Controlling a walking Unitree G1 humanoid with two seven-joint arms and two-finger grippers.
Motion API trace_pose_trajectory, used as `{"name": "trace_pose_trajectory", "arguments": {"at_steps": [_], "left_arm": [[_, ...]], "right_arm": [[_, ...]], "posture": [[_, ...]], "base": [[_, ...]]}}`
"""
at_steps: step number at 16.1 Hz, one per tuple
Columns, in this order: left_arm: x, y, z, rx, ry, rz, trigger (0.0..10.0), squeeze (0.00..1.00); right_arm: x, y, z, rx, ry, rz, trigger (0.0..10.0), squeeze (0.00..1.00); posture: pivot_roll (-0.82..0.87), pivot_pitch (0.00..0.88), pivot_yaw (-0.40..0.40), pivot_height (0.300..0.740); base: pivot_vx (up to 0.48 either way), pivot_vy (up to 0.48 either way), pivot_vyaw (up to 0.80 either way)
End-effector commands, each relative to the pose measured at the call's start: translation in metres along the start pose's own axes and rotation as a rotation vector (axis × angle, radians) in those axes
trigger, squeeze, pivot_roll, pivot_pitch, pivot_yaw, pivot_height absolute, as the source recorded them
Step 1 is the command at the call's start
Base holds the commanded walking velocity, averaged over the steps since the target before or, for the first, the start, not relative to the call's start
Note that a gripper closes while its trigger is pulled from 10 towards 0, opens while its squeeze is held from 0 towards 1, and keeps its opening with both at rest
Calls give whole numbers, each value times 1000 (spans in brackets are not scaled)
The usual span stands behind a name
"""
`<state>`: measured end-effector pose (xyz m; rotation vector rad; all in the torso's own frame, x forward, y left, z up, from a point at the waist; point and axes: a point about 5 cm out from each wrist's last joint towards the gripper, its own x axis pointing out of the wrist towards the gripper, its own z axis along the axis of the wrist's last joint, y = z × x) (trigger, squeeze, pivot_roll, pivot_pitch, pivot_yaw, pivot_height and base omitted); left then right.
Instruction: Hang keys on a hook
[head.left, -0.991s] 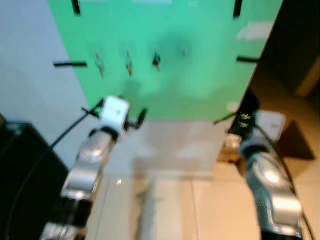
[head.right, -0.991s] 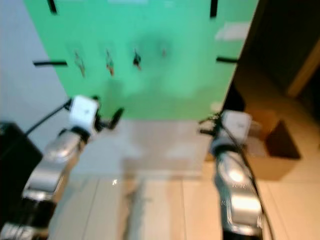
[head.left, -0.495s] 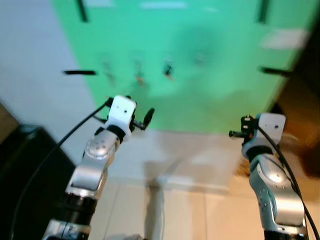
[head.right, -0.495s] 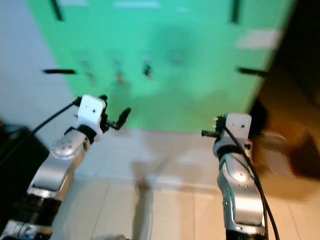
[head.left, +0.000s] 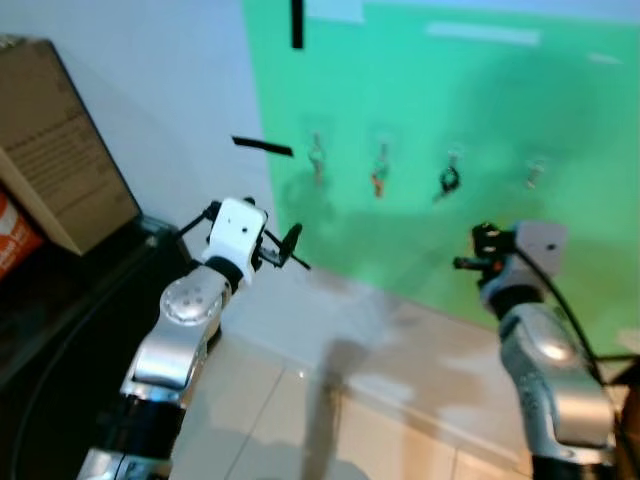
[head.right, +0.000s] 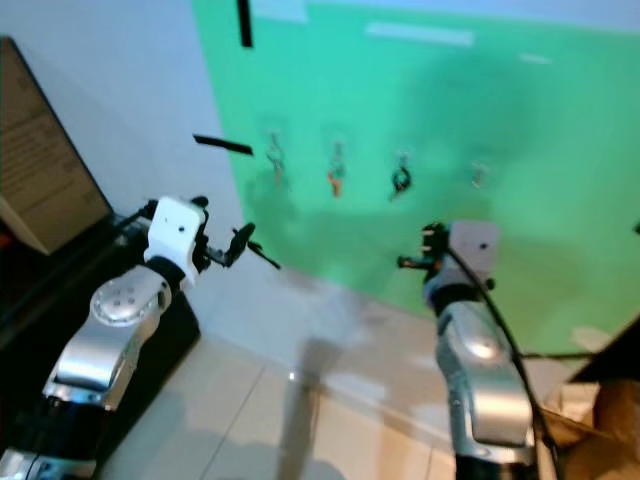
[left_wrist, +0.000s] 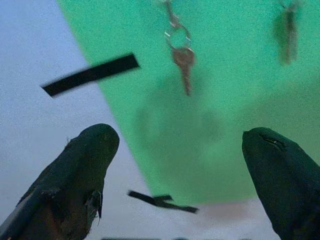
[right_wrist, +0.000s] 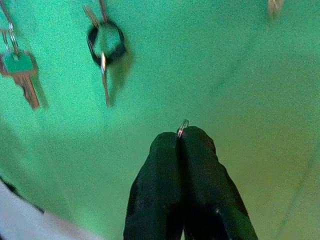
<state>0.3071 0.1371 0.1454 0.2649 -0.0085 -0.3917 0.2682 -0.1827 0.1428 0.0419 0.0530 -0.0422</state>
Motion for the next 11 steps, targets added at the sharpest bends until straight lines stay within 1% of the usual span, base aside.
{"name": "trace_pose_trajectory", "arguments": {"at_steps": [1, 5, 7, 9, 10, 11], "left_arm": [[-1, 3, 0, 8, 2, 2, 10000, 47], [-1, 0, 2, 13, -10, -14, 10000, 59], [-1, -2, 3, 17, -12, -21, 10000, 59], [-1, -4, 2, 18, -12, -29, 10000, 59], [-1, -4, 2, 18, -12, -30, 10000, 59], [-1, -4, 2, 20, -13, -34, 10000, 59]], "right_arm": [[-2, 4, 2, 21, -10, 25, 10000, 0], [-2, 1, 4, 32, -18, 15, 10000, 0], [-2, 3, 6, 46, -29, 19, 10000, 0], [-1, 8, 11, 9, -44, 54, 10000, 0], [-1, 9, 11, 5, -45, 55, 10000, 0], [0, 9, 12, 8, -46, 54, 10000, 0]], "posture": [[-62, 0, 51, 740], [-71, 0, 56, 740], [-69, 0, 54, 740], [-64, 0, 49, 740], [-63, 0, 48, 740], [-59, 0, 46, 740]], "base": [[0, 0, 0], [0, 0, 0], [0, -293, 0], [0, -403, 0], [0, -416, 0], [0, -416, 400]]}}
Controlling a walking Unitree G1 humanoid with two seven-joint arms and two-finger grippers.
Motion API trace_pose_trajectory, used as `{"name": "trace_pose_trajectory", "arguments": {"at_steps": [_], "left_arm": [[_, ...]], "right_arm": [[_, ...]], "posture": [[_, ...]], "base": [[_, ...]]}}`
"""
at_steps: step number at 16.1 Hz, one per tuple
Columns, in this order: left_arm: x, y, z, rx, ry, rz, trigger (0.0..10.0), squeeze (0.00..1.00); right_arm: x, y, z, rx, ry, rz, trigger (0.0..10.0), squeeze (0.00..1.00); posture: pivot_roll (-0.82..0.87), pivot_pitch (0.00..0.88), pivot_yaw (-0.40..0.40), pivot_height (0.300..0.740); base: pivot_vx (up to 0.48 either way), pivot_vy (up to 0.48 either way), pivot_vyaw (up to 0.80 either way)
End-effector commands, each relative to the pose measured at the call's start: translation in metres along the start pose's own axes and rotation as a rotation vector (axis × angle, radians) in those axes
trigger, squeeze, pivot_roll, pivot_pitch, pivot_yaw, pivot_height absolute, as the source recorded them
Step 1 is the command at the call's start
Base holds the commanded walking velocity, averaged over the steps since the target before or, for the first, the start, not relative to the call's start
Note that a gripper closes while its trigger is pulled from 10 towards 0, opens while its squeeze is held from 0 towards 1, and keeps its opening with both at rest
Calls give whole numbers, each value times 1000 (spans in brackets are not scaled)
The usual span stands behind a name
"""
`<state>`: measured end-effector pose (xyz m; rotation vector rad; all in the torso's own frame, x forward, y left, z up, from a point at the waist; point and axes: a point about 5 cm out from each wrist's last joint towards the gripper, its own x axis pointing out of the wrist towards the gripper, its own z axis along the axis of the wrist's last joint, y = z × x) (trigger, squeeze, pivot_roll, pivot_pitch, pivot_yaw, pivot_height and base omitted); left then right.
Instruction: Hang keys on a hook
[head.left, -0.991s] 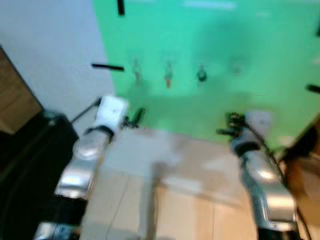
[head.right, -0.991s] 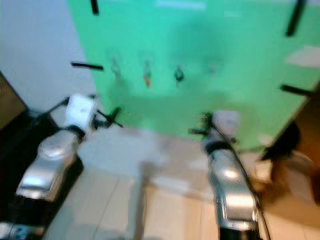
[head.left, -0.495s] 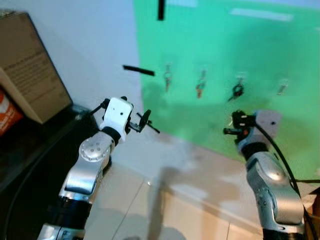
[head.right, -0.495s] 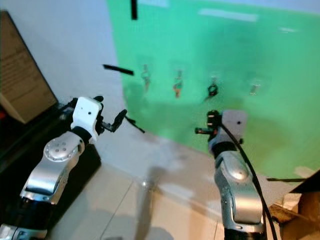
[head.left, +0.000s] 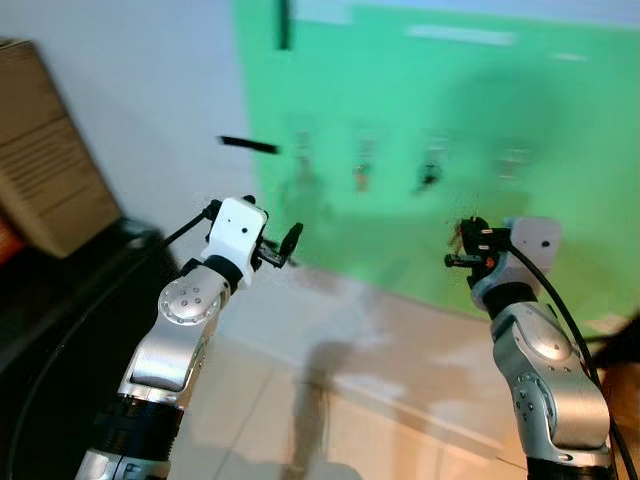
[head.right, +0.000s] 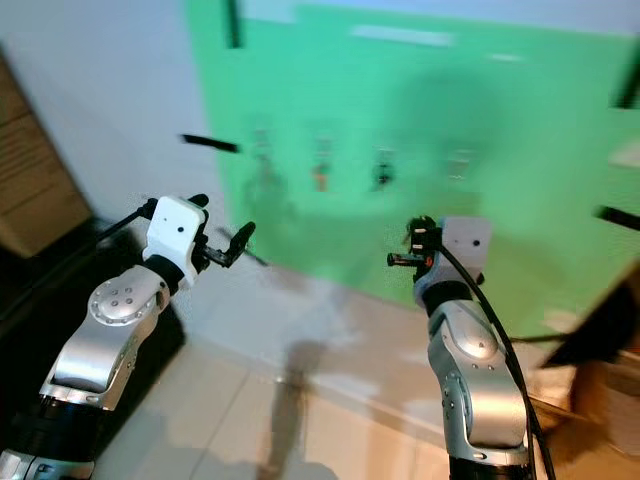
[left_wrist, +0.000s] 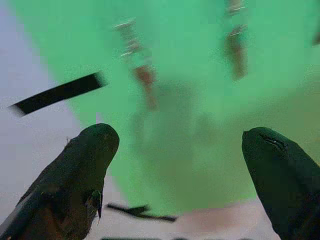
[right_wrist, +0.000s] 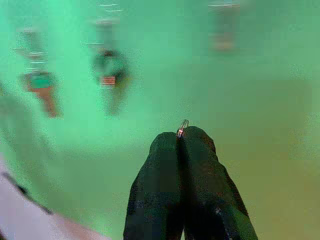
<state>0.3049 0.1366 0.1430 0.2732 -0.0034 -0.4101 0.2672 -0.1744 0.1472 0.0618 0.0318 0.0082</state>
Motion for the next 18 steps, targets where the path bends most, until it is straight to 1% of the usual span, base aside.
{"name": "trace_pose_trajectory", "arguments": {"at_steps": [1, 3, 5, 8, 11, 15, 18], "left_arm": [[1, -3, 4, 14, -17, -22, 10000, 63], [0, -3, 4, 14, -17, -24, 10000, 59], [0, -5, 4, 11, -21, -37, 10000, 55], [-2, -9, 4, -25, -21, -80, 10000, 47], [-2, -9, 5, -26, -22, -110, 10000, 51], [-6, -8, 14, -25, -29, -282, 10000, 59], [-9, -7, 17, 2, -21, -384, 10000, 59]], "right_arm": [[3, 0, 9, 1, -32, -6, 10000, 0], [3, 1, 10, 28, -37, 3, 10000, 0], [2, 7, 12, 30, -41, 56, 10000, 0], [-1, 17, 15, 28, -43, 141, 10000, 0], [2, 24, 18, 75, -46, 180, 10000, 0], [9, 35, 27, 179, -56, 235, 10000, 0], [16, 42, 34, 211, -55, 277, 10000, 0]], "posture": [[-58, 0, 46, 740], [-58, 0, 46, 740], [-62, 0, 49, 740], [-62, 0, 49, 740], [-58, 0, 51, 740], [-59, 0, 60, 740], [-63, 0, 70, 740]], "base": [[0, -416, 406], [0, -420, 0], [0, -403, 0], [0, 0, 0], [0, 0, 0], [0, 0, 0], [0, 0, 0]]}}
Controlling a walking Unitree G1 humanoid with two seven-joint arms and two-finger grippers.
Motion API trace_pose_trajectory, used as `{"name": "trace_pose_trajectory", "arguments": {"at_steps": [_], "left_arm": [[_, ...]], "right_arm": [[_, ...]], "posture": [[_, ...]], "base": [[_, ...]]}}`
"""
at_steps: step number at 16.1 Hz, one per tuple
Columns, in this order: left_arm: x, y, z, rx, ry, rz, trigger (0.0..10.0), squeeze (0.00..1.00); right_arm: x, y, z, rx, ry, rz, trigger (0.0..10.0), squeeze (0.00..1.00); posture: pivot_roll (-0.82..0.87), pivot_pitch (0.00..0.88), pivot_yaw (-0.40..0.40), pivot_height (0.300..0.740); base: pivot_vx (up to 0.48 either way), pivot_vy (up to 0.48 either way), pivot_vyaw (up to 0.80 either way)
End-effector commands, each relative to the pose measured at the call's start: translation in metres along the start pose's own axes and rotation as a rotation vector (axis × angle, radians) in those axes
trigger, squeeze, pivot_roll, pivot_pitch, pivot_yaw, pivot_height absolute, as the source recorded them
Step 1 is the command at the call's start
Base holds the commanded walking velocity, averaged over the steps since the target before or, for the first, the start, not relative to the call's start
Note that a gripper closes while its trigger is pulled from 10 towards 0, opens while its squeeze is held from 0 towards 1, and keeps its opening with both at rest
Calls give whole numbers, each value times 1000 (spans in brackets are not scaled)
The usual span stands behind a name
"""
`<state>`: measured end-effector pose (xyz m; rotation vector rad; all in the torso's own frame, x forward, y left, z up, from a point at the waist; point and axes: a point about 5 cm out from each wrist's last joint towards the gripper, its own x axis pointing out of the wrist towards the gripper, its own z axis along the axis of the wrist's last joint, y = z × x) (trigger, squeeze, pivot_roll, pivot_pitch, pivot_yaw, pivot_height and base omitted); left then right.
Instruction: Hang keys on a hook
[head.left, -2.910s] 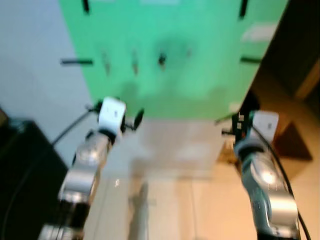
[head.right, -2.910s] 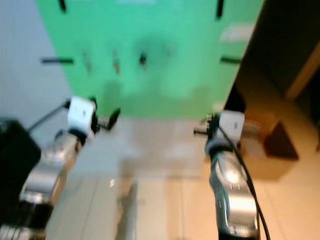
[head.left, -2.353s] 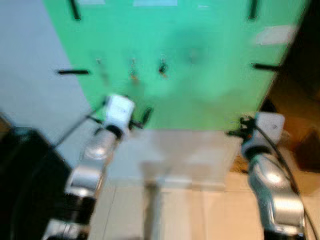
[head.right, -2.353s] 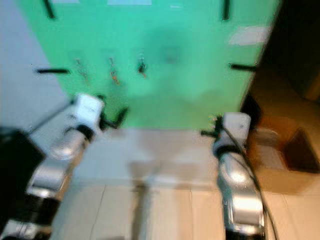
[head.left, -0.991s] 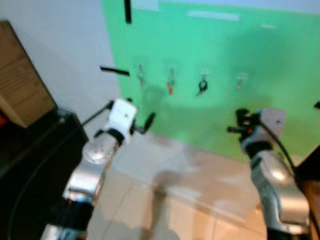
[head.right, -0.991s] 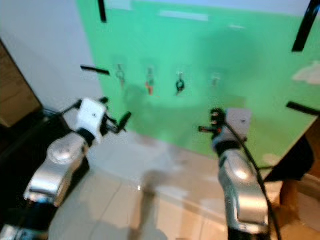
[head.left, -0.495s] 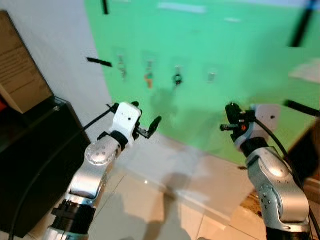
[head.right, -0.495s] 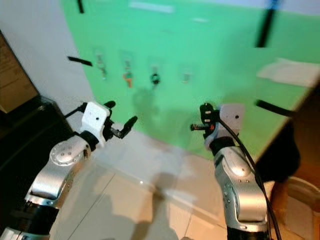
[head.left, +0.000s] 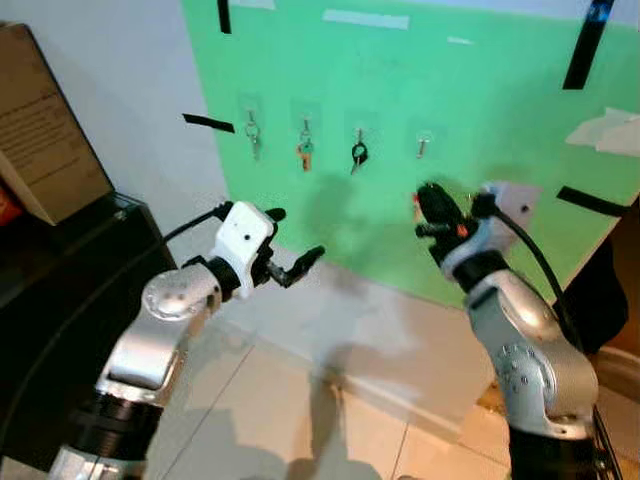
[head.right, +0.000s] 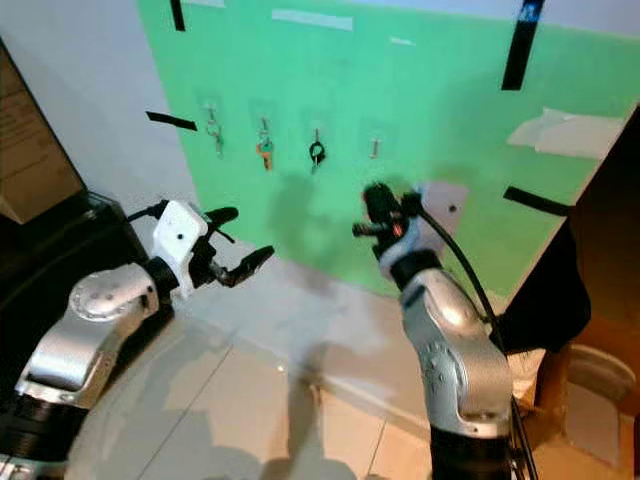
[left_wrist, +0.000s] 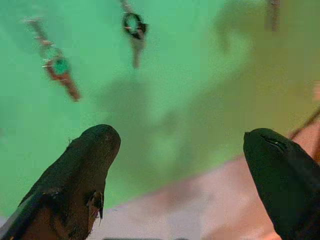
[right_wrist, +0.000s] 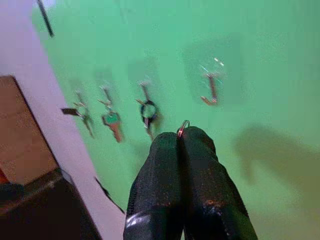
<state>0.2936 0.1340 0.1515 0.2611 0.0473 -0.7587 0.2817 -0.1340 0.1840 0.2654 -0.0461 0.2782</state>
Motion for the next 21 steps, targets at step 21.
{"name": "trace_pose_trajectory", "arguments": {"at_steps": [21], "left_arm": [[-23, -13, 15, 17, -2, -292, 10000, 67]], "right_arm": [[-4, 17, 74, -339, 225, 472, 10000, 0]], "posture": [[-64, 0, 61, 740]], "base": [[0, 0, 0]]}}
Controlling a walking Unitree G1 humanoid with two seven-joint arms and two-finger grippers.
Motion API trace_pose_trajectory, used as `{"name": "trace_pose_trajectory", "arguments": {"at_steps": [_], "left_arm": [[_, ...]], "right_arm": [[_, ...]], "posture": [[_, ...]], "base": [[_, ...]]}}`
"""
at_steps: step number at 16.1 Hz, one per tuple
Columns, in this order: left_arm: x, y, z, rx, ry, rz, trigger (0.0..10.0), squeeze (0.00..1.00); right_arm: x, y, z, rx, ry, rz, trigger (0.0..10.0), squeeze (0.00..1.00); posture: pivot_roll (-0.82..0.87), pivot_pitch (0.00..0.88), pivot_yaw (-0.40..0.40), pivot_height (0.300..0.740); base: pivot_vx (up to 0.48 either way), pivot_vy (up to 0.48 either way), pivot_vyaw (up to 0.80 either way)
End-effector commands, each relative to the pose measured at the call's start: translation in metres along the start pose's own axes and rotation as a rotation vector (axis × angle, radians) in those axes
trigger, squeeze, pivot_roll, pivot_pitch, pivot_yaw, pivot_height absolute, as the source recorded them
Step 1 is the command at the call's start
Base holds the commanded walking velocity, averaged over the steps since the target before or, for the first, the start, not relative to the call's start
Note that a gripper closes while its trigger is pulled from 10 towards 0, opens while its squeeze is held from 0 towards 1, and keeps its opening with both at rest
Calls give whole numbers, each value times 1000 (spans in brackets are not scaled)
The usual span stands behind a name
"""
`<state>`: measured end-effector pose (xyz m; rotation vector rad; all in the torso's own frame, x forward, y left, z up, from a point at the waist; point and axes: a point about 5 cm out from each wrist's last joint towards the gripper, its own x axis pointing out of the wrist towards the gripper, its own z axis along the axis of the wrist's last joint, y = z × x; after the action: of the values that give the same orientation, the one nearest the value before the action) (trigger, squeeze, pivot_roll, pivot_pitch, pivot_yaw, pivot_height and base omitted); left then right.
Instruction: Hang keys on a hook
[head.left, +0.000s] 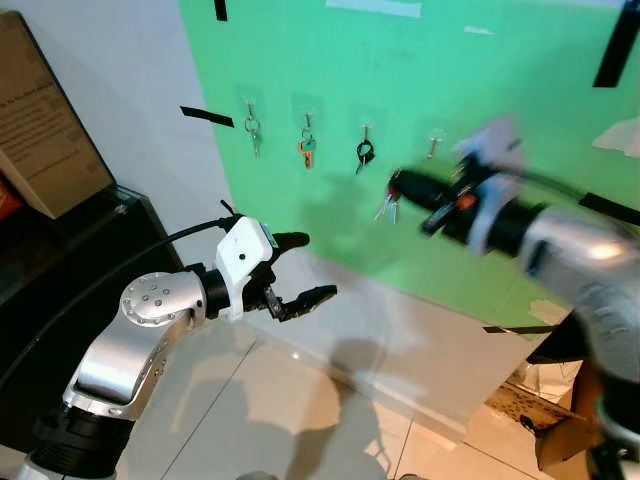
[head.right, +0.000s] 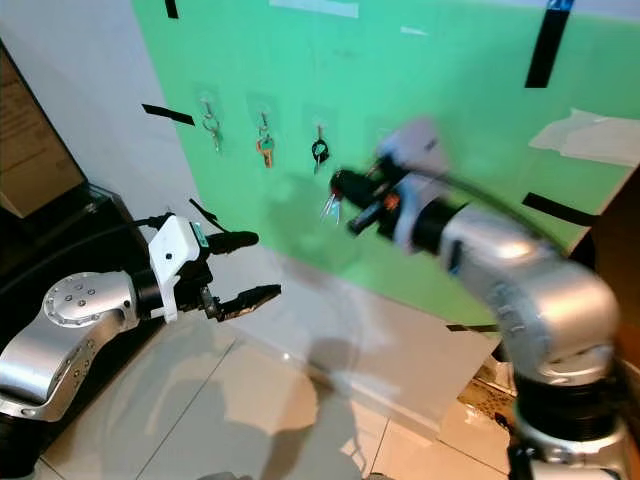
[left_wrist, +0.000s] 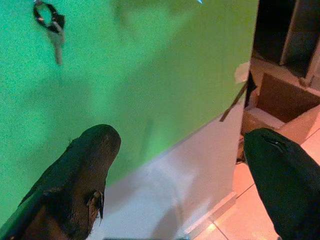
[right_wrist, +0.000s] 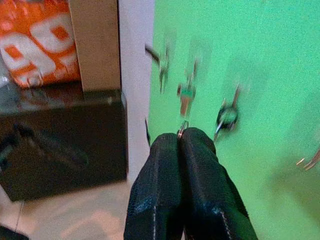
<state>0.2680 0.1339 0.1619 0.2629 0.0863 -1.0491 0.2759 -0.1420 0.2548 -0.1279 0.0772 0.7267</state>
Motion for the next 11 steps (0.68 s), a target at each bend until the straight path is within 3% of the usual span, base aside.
{"name": "trace_pose_trajectory", "arguments": {"at_steps": [1, 6, 11], "left_arm": [[-4, 1, 4, 11, -2, -1, 10000, 63], [-2, 1, 7, 13, -6, -21, 10000, 67], [0, 2, 9, 22, -7, -30, 10000, 71]], "right_arm": [[-2, 4, 6, 4, -19, 39, 10000, 0], [5, 2, 3, 49, -12, -2, 10000, 0], [24, -10, 2, 142, -49, -108, 10000, 0]], "posture": [[-64, 0, 62, 740], [-61, 0, 66, 740], [-58, 0, 70, 740]], "base": [[0, 0, 0], [0, 0, 0], [0, 0, 0]]}}
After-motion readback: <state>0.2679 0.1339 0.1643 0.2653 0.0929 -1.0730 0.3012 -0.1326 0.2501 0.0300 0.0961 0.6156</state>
